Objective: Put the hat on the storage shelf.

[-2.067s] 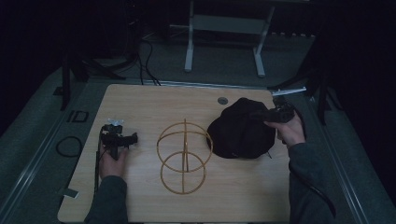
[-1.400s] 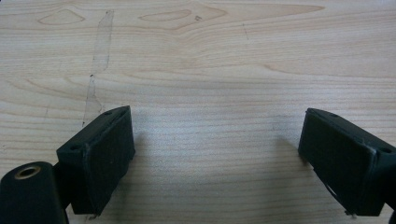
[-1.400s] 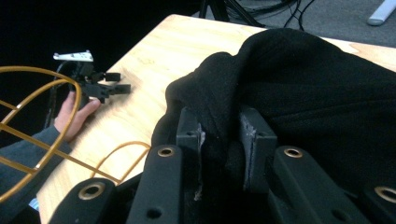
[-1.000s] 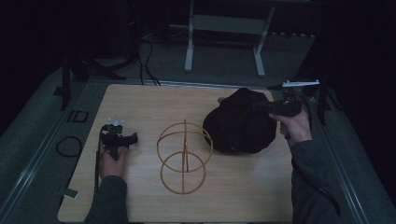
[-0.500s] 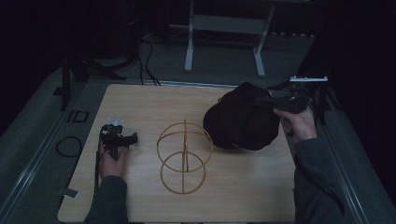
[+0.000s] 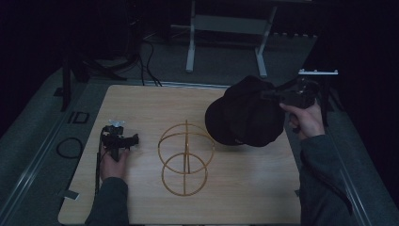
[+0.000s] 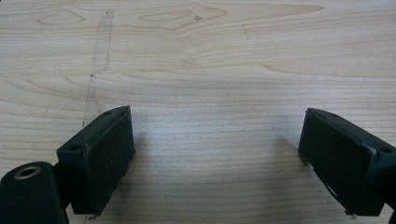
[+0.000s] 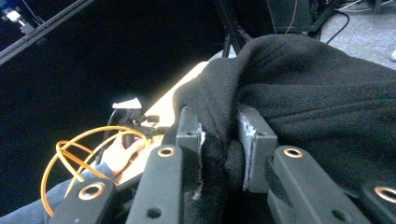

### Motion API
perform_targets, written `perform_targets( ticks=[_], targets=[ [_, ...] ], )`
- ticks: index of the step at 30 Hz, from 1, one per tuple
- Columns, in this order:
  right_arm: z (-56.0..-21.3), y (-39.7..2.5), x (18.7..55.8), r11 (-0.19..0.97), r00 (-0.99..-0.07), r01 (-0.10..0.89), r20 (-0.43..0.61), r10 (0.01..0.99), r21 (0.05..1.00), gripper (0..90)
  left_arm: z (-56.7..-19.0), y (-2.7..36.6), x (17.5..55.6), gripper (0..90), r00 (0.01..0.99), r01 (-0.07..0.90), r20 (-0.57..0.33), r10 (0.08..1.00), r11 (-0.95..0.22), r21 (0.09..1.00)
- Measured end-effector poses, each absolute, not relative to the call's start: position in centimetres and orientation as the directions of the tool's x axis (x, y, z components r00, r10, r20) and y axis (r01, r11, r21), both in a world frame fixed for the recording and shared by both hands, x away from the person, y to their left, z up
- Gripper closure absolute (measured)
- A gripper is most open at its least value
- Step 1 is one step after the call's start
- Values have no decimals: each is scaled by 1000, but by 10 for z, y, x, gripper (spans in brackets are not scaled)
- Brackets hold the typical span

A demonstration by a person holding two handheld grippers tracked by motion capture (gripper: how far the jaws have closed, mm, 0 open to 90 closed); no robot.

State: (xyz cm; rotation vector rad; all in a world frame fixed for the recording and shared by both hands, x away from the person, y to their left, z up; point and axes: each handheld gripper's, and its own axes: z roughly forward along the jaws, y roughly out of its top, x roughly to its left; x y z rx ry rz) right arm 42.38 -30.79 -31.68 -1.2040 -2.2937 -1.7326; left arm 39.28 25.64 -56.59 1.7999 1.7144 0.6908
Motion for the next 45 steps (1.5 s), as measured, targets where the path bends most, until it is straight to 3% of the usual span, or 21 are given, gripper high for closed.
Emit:
perform_targets(
  ticks=[45],
  targets=[
    [-259,-310,400,57,-765,524,440,469,850,728,-566,256,393,103,51,715,-7,999,-32,699]
  ],
)
